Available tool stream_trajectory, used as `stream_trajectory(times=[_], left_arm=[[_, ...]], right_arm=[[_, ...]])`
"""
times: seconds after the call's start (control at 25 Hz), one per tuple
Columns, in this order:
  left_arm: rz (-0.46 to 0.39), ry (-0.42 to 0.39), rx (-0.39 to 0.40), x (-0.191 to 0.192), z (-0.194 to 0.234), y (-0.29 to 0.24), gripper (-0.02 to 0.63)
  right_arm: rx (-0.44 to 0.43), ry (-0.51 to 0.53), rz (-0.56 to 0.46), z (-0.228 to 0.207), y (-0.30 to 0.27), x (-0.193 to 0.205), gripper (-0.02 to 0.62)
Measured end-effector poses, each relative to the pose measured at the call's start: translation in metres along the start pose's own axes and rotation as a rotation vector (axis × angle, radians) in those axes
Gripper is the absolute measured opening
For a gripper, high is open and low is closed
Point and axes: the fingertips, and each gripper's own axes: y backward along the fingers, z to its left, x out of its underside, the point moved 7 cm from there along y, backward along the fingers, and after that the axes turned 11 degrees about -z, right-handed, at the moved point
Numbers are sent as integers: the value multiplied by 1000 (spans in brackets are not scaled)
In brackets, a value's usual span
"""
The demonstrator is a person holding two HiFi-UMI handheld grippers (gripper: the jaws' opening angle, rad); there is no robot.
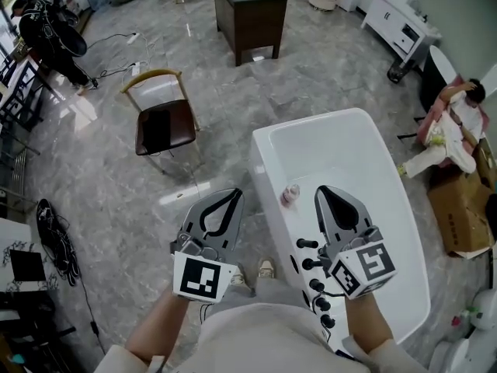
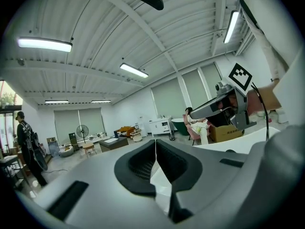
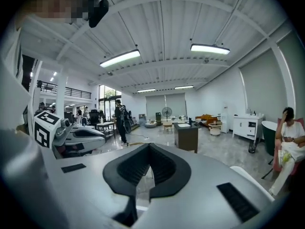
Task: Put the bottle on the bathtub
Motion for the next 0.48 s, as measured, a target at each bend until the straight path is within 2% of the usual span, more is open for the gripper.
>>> stream_trajectory(times=[0.28, 0.48], left_arm=[[-13, -17, 12, -27, -9, 20, 23], [-7, -40, 5, -39, -9, 36, 23]], right_arm=[[-73, 26, 6, 23, 22, -17, 29], [-81, 34, -19, 31, 41, -40, 29]])
